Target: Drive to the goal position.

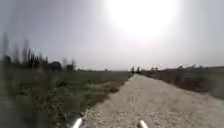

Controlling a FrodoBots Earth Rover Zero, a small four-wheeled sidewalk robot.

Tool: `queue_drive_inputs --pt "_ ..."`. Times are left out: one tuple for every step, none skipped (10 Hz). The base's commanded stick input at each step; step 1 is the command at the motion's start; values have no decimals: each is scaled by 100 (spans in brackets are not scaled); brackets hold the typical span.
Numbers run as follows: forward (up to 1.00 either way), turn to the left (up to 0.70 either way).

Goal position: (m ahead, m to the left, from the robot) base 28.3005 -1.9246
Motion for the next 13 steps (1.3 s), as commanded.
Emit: queue_drive_inputs --pt "70 -35" --pt "70 -34" --pt "70 -20" --pt "70 -2" --pt "70 0" --pt "70 -1" --pt "70 -5" --pt "70 -19" --pt "70 -33" --pt "70 -35" --pt "70 -35" --pt "70 -35" --pt "70 -35"
